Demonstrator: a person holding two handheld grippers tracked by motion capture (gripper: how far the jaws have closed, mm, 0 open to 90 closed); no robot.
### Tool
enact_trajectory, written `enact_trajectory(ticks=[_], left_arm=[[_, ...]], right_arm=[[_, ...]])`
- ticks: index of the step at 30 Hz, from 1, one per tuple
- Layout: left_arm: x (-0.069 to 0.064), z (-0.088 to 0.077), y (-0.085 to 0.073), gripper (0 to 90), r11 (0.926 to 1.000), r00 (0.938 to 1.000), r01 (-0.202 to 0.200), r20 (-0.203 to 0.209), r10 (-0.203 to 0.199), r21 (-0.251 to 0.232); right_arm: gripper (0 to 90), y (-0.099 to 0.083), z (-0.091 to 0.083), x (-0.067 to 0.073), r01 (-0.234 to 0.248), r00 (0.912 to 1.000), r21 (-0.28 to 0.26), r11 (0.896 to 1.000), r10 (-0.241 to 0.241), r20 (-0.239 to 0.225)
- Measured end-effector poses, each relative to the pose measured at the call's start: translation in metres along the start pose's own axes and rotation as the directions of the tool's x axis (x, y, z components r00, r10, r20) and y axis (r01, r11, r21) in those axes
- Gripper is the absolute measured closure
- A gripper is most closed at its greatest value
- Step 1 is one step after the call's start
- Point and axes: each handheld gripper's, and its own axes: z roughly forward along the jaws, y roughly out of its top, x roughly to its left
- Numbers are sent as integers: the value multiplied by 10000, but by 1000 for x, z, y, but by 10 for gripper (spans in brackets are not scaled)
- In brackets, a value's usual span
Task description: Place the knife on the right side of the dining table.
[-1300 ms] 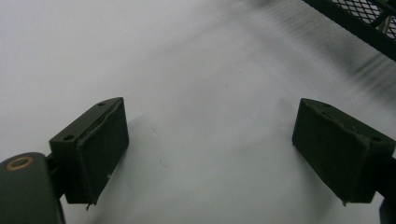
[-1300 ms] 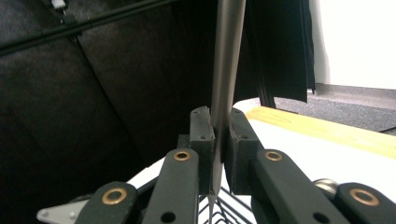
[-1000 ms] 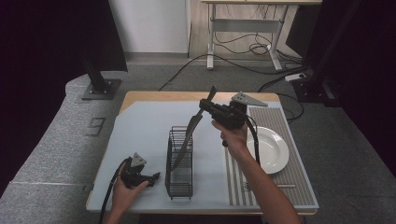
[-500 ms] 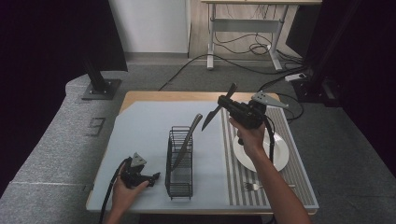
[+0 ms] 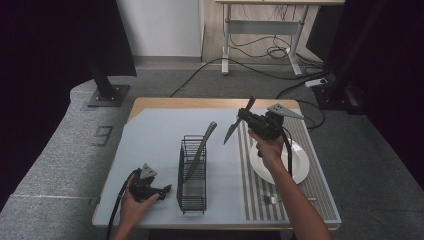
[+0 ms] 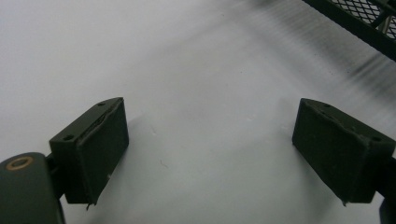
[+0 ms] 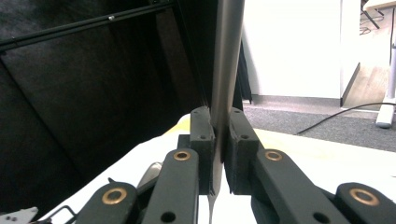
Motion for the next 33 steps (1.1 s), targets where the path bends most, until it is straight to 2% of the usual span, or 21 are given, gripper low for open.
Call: enact_trajectory(ticks=[8, 18, 22, 27, 33], left_arm=[[0, 0, 0, 101, 10000, 10000, -22, -6, 22, 2], [0, 0, 0, 101, 10000, 10000, -26, -8, 26, 5], [0, 0, 0, 101, 10000, 10000, -27, -8, 27, 5], [0, 0, 0, 101, 10000, 10000, -23, -9, 23, 5], [0, 0, 0, 101, 10000, 10000, -23, -7, 23, 7]], right_arm=[[836, -6, 9, -13, 200, 9990, 50, 9998, -202, 405], [836, -16, 21, -36, 51, 9947, 337, 9994, -85, 1023], [833, -20, 23, -44, 15, 9910, 354, 9994, -63, 1337], [833, -24, 26, -55, 6, 9813, 328, 9995, -69, 1925], [833, -28, 31, -66, -26, 9759, 235, 9997, -26, 2180]])
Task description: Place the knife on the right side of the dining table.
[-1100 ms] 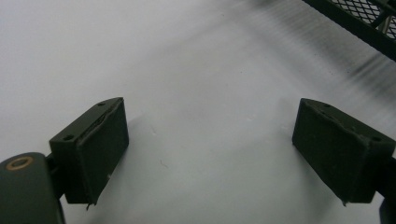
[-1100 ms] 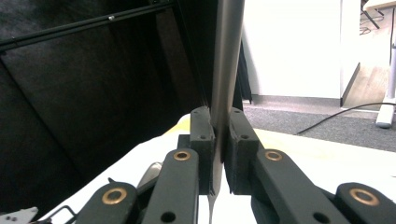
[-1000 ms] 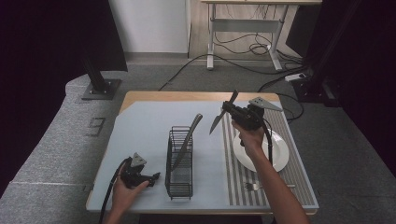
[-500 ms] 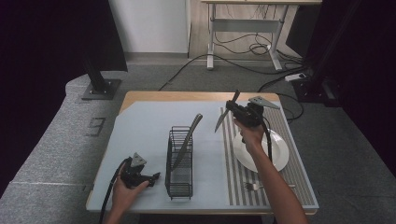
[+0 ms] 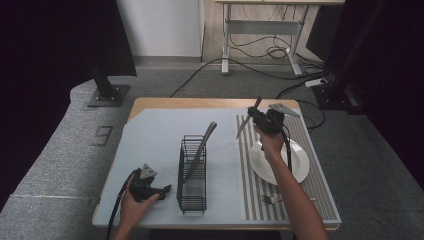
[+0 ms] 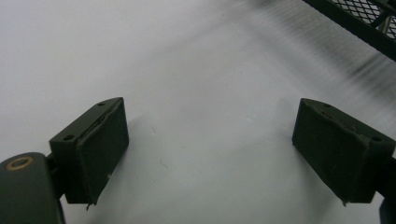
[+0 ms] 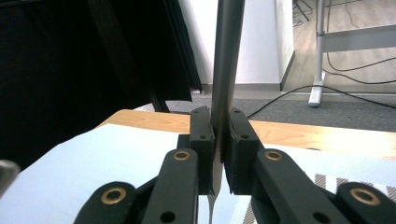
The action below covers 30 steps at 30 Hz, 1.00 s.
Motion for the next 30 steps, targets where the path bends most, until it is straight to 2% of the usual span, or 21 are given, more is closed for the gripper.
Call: enact_trajectory(ticks=[11, 18, 26, 30], left_arm=[[0, 0, 0, 102, 10000, 10000, 5, -1, -5, -1], [0, 0, 0, 101, 10000, 10000, 6, 0, -6, -3], [0, 0, 0, 101, 10000, 10000, 7, 13, -7, -2], [0, 0, 0, 101, 10000, 10000, 7, 11, -7, -1]], right_arm=[[833, -2, 13, -12, 129, 9995, 116, 9998, -133, 304], [834, 2, 20, -17, 138, 9982, -102, 9999, -132, 589], [834, 4, 26, -29, -206, 9957, -389, 9990, 240, 894], [834, 8, 28, -35, -214, 9943, -551, 9983, 270, 1030]])
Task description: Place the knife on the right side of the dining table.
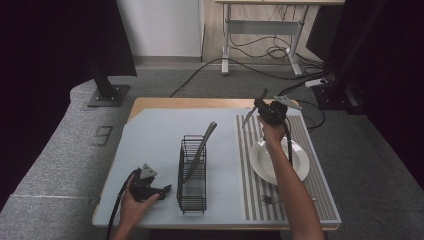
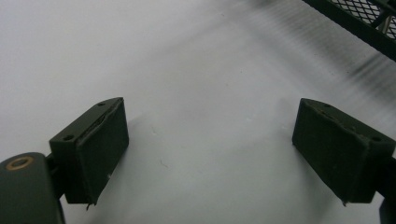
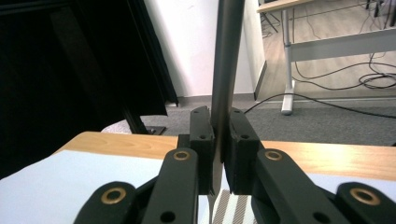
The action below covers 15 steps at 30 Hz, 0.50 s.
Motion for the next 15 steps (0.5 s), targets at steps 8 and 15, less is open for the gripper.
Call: enact_trajectory(ticks=[8, 15], left_arm=[[0, 0, 0, 101, 10000, 10000, 4, 3, -4, -1], [0, 0, 0, 101, 10000, 10000, -1, -11, 1, -1]], right_arm=[[834, -5, 6, -12, -141, 9993, 16, 9999, 141, 353], [833, -9, 4, -16, -311, 9990, 88, 9995, 308, 322]])
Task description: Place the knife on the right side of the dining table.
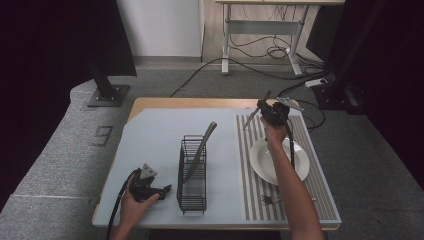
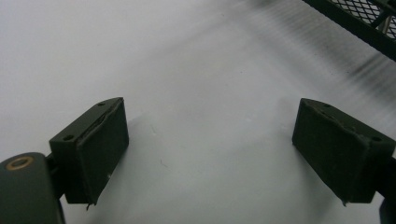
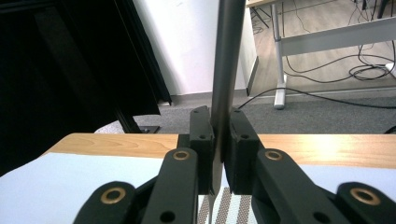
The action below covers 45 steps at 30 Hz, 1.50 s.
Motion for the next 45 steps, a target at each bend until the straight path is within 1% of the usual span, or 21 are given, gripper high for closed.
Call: enact_trajectory(ticks=[3, 10, 13, 16, 19, 26, 29, 31, 34, 40, 45], left_arm=[[0, 0, 0, 101, 10000, 10000, -5, 0, 5, -1], [0, 0, 0, 101, 10000, 10000, -5, 0, 5, -2], [0, 0, 0, 101, 10000, 10000, -8, -1, 8, 0], [0, 0, 0, 101, 10000, 10000, -12, 0, 12, 1], [0, 0, 0, 101, 10000, 10000, -17, -5, 17, 1], [0, 0, 0, 102, 10000, 10000, -16, -6, 16, -3], [0, 0, 0, 101, 10000, 10000, -15, -8, 15, -3], [0, 0, 0, 101, 10000, 10000, -15, -7, 15, -3], [0, 0, 0, 102, 10000, 10000, -14, -9, 14, -5], [0, 0, 0, 102, 10000, 10000, -17, -9, 17, -5], [0, 0, 0, 102, 10000, 10000, -15, -10, 15, -6]], right_arm=[[832, -1, -2, -4, -238, 9997, 14, 9997, 238, 29], [817, -2, -7, -16, -418, 9990, 124, 9991, 415, 190], [811, -3, -9, -23, -669, 9976, 181, 9976, 665, 206], [802, -4, -11, -30, -853, 9958, 284, 9960, 843, 350], [796, -6, -12, -37, -1060, 9939, 333, 9938, 1048, 348], [781, -11, -15, -46, -1249, 9911, 335, 9916, 1230, 514], [767, -12, -16, -50, -1268, 9899, 417, 9910, 1238, 693], [754, -13, -15, -53, -1298, 9878, 511, 9902, 1247, 936], [743, -15, -15, -57, -1448, 9842, 594, 9877, 1376, 1113], [722, -19, -14, -66, -1869, 9747, 804, 9791, 1746, 1397], [704, -22, -14, -72, -2248, 9641, 968, 9696, 2068, 1666]])
